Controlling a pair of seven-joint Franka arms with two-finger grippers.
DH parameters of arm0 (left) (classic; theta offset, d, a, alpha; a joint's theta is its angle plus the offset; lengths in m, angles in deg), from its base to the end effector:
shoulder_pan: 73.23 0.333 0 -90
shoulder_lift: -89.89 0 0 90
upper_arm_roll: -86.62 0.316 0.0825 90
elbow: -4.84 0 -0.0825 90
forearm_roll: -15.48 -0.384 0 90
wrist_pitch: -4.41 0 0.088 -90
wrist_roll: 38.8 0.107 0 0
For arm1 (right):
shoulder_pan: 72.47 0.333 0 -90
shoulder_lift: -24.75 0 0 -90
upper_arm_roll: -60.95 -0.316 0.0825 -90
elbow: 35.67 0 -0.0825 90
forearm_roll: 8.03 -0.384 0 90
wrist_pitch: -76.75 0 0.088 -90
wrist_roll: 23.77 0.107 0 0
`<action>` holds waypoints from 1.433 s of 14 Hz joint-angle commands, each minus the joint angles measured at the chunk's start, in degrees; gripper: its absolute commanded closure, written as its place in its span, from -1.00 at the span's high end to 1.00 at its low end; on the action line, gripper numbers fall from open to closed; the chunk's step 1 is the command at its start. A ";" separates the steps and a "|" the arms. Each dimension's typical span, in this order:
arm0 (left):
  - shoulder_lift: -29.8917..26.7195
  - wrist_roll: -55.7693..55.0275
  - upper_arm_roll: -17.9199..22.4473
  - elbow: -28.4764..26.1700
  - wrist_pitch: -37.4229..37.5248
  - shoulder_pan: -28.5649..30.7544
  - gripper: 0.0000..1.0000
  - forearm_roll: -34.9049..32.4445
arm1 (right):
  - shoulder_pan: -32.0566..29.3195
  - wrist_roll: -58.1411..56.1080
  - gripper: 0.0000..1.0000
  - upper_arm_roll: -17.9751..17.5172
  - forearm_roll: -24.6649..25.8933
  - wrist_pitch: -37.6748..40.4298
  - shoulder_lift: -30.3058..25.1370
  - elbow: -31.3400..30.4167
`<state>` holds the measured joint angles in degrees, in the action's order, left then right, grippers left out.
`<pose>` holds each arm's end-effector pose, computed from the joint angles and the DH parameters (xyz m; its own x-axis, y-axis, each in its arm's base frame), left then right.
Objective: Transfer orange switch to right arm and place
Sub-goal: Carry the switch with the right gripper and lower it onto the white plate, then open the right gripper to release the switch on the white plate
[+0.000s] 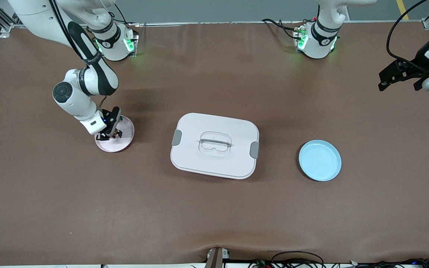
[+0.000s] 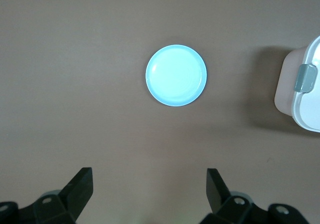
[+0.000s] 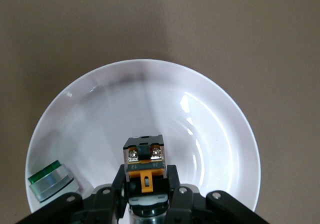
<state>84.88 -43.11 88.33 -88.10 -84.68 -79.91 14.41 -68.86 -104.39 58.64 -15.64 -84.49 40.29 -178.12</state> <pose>0.5238 -0.0428 0.6461 0.9997 -0.0113 0.0214 -0.0110 -0.9998 -0.0145 0.4761 0.0437 0.1883 0.1838 0.9806 0.0681 0.9815 -0.1869 0.0419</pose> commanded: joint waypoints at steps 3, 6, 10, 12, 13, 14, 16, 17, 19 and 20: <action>-0.35 0.98 -0.57 -0.57 -1.70 -0.26 1.00 0.81 | -0.79 -2.25 -1.00 -0.68 1.11 -0.29 1.78 1.56; -0.35 1.06 -0.57 -0.75 -1.79 -0.17 1.00 0.72 | -0.35 -2.43 0.32 -0.60 1.29 -0.29 1.87 2.34; -0.35 1.06 -0.48 -0.92 -1.79 0.18 1.00 0.55 | -0.52 -1.73 1.00 -0.68 1.20 0.23 1.87 3.40; -0.44 1.06 -0.48 -0.92 -1.79 0.36 1.00 0.63 | -0.70 -1.55 1.00 -0.68 1.11 0.32 1.78 3.66; -0.35 1.06 -0.48 -0.92 -1.79 0.45 1.00 0.63 | -0.70 -1.47 1.00 -0.68 1.02 0.41 1.78 3.66; -0.35 1.06 -0.48 -0.92 -1.79 0.45 1.00 0.55 | -0.79 -1.46 1.00 -0.68 0.85 0.93 1.78 4.01; -0.44 1.06 -0.39 -0.66 -1.79 0.45 1.00 0.63 | -0.88 -0.77 1.00 -0.68 0.67 5.04 1.17 5.41; -0.35 1.06 -0.31 -0.66 -1.88 0.53 1.00 0.63 | -0.88 0.46 1.00 -0.68 0.67 7.94 0.73 6.12; -0.35 1.06 -0.31 -0.66 -1.96 0.54 1.00 0.55 | -0.70 3.09 1.00 -0.68 0.67 13.48 -0.50 7.70; -0.35 1.06 -0.22 -0.75 -1.97 0.54 1.00 0.55 | -0.61 5.11 1.00 -0.68 0.67 16.46 -1.29 8.66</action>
<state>84.94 -43.11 87.97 -88.58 -86.12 -79.68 14.44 -68.86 -102.82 58.43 -15.60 -73.14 41.19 -170.85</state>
